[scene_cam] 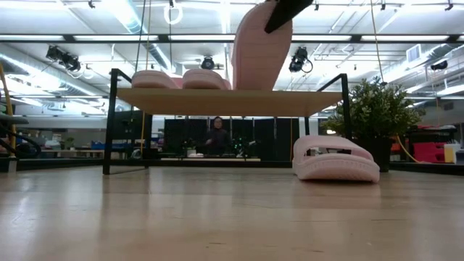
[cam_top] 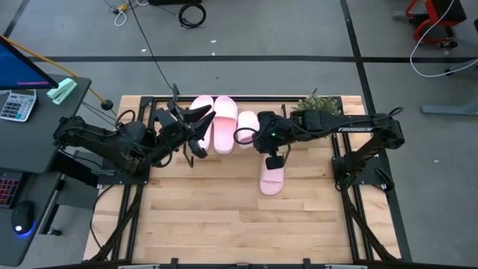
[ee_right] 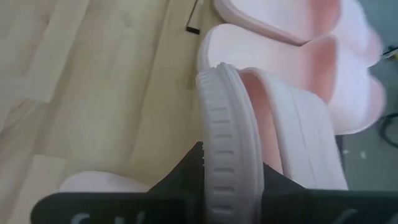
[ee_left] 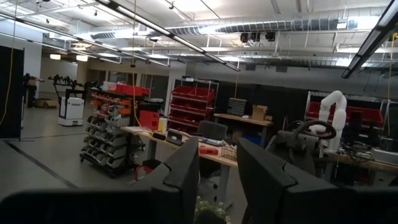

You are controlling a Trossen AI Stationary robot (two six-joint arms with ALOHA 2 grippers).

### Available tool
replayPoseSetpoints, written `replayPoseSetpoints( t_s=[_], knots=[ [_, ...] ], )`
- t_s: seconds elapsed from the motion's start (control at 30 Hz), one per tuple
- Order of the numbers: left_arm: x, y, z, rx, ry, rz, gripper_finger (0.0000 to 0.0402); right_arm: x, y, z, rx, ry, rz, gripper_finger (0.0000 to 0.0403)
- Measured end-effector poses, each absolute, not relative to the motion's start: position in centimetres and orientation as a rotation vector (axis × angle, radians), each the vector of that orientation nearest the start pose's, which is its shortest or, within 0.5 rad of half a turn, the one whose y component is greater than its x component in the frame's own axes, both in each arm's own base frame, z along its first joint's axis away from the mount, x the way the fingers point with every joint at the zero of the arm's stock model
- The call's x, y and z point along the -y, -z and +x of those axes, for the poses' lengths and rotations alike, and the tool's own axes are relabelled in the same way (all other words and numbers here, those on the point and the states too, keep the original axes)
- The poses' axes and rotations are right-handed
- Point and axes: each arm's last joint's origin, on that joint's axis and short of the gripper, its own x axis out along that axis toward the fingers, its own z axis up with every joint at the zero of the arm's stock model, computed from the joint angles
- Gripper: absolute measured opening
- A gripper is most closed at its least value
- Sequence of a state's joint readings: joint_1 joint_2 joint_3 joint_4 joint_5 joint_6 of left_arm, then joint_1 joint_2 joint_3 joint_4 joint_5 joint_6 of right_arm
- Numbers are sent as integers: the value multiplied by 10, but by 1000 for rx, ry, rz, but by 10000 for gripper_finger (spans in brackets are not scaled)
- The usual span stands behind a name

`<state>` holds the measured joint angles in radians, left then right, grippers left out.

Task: Pick and place slides into the shelf
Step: Put the pink slipper on the shelf

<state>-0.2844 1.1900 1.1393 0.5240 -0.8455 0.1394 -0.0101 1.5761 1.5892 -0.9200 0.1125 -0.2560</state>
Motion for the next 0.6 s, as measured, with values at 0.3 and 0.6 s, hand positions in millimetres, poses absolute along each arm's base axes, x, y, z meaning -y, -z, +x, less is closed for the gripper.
replayPoseSetpoints(
  t_s=[0.3, 0.6],
  knots=[
    [49, -436, 243, 371, -572, -145, 112, 5, -337, 328, -925, -33, -200, 53],
    [49, -436, 243, 371, -571, -144, 117, 4, -329, 330, -913, -34, -178, 58]
  ],
)
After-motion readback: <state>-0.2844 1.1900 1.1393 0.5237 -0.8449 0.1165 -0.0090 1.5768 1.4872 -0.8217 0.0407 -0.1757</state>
